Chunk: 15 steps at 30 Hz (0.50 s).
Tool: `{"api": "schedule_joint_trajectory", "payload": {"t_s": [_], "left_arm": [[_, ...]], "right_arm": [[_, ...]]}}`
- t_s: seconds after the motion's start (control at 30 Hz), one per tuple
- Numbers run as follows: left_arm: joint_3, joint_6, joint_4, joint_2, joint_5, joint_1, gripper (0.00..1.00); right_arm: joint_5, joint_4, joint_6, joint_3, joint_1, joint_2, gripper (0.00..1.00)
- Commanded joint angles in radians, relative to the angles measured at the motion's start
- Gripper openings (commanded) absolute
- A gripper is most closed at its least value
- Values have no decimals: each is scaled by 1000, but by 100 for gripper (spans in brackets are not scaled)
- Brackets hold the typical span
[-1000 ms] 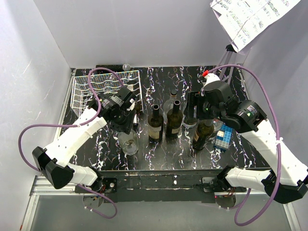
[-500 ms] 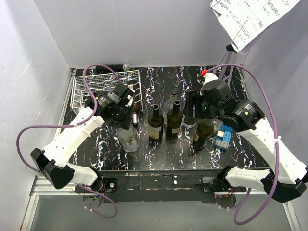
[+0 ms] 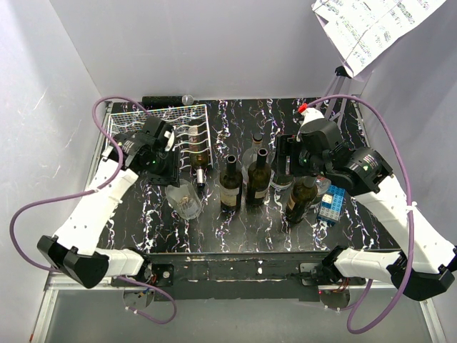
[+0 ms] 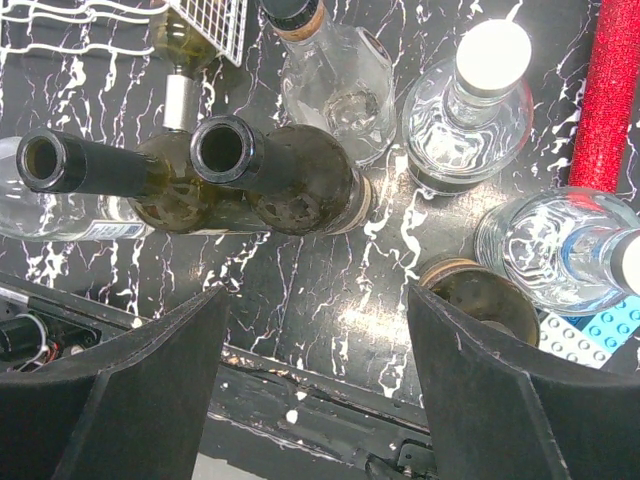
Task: Put the wine bottle on the wine rack
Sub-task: Pick up the wine bottle from the center of the board.
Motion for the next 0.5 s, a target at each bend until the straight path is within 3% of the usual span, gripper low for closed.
{"api": "schedule_joint_trajectory", "payload": {"t_s": [0.0, 0.47], "left_arm": [[19, -4, -30, -101, 135, 40, 0], [-3, -1, 50, -185, 278, 132, 0]], "right_arm": [[11, 33, -22, 38, -5, -11, 79], [-12, 32, -31, 47, -8, -8, 79]]}}
